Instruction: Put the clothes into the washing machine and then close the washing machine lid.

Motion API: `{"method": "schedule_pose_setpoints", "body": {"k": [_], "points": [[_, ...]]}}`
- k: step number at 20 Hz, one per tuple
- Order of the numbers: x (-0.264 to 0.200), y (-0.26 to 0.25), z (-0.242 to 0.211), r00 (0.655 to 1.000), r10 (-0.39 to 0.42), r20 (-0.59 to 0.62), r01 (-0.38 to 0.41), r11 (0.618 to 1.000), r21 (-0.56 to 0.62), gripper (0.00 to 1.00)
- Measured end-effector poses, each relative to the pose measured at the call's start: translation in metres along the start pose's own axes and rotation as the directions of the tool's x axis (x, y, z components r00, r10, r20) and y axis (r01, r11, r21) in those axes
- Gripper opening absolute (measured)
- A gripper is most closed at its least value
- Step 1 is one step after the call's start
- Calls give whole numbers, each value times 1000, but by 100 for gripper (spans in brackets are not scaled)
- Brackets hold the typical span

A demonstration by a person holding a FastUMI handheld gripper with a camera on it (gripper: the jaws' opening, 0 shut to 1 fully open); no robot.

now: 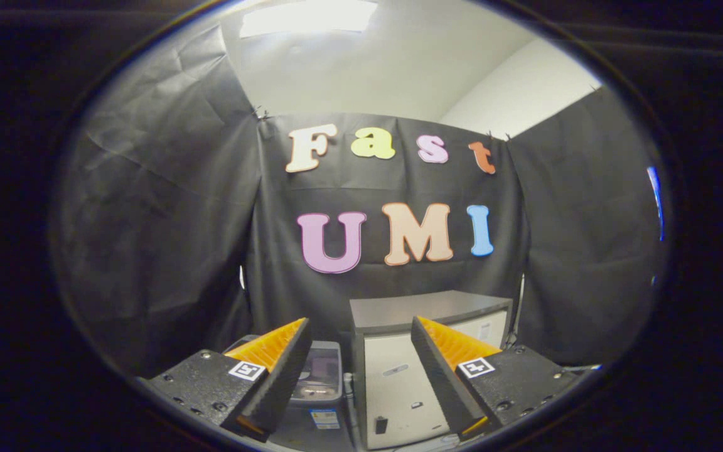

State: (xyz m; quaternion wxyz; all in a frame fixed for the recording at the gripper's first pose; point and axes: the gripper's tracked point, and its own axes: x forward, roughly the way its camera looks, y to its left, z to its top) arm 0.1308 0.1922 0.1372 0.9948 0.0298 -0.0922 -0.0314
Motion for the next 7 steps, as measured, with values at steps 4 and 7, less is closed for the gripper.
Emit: {"method": "schedule_pose_setpoints", "body": {"k": [4, 7], "points": [[0, -5, -11, 1000, 5, -27, -5, 1000, 30, 95], [1, 13, -11, 998, 63, -23, -61, 996, 59, 95]]}}
